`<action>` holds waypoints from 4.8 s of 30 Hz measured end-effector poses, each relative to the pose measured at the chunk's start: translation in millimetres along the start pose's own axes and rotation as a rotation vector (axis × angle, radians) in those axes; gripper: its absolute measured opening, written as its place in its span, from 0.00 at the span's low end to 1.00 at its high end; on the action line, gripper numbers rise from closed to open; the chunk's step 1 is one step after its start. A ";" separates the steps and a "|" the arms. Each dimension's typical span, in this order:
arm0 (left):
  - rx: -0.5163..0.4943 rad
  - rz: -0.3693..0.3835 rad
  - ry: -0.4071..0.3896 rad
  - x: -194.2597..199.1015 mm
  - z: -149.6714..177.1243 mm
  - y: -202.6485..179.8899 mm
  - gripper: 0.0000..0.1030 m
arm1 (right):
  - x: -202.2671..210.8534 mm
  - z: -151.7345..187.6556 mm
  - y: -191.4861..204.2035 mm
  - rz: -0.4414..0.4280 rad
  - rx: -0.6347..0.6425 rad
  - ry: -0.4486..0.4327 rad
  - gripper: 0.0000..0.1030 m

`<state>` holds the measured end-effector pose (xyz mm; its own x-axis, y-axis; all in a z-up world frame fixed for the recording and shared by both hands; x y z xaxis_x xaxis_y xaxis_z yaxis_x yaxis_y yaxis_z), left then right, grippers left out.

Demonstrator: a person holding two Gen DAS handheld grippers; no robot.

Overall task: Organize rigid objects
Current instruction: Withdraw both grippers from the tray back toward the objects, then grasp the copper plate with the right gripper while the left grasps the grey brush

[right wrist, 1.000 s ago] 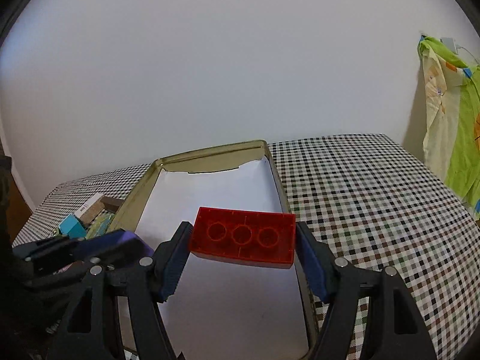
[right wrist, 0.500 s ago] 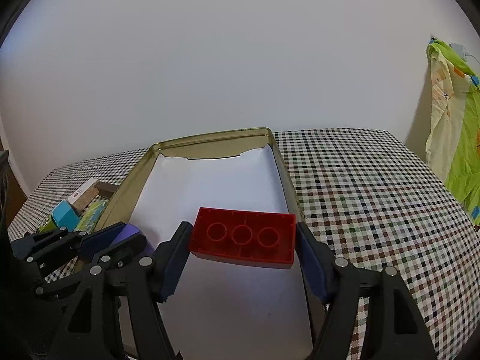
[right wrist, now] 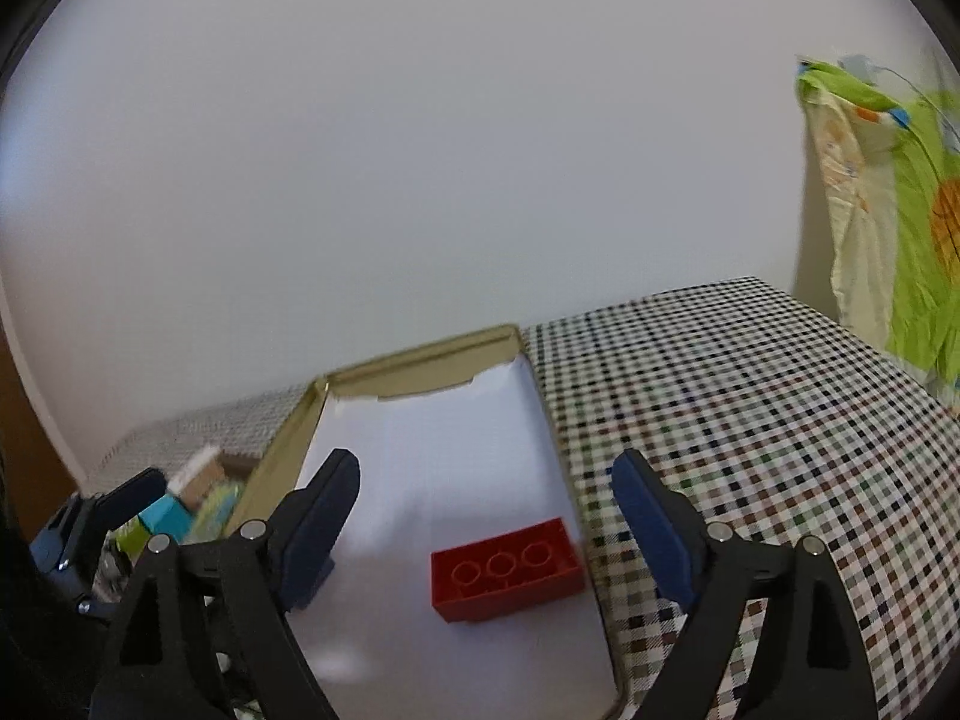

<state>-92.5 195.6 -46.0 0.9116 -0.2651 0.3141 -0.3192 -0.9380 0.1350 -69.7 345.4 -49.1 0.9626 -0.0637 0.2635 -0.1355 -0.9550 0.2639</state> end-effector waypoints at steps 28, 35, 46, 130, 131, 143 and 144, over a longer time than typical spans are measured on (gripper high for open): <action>0.195 -0.053 0.098 -4.5 33.0 72.5 0.99 | 34.4 -17.9 21.5 0.193 0.025 -0.192 0.86; 0.206 -0.063 0.104 -1.0 37.4 86.3 0.99 | 33.0 -10.4 42.3 0.190 0.059 -0.183 0.86; 0.219 -0.084 0.120 2.0 45.2 109.4 0.99 | 25.3 -1.9 80.9 0.133 0.070 -0.165 0.86; 0.404 -0.295 0.301 24.7 136.7 312.2 0.99 | -35.9 160.5 300.8 -0.421 0.463 0.506 0.47; 0.408 -0.290 0.298 24.4 136.7 312.9 0.99 | -30.4 159.1 299.7 -0.423 0.434 0.502 0.47; 0.277 -0.076 0.260 24.6 119.9 255.6 0.99 | -4.9 157.8 284.9 -0.461 0.302 0.514 0.46; 0.252 -0.061 0.261 24.1 119.0 249.4 0.99 | -0.4 158.2 284.4 -0.452 0.321 0.510 0.46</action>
<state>-119.4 -71.3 -116.6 0.8198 -0.1717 0.5463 -0.1631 -0.9845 -0.0647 -71.5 27.9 -121.0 0.6697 0.4216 0.6113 0.3969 -0.8990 0.1852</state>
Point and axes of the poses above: each gripper's, at about its wrist camera, not at the fingertips, and x roughly against the way its jaws point, y to its left, z to its underside, the point moved 10 cm from there along -x, roughly the way its jaws point, and after that the axes turned 9 degrees about -y, right-handed, at the moved point
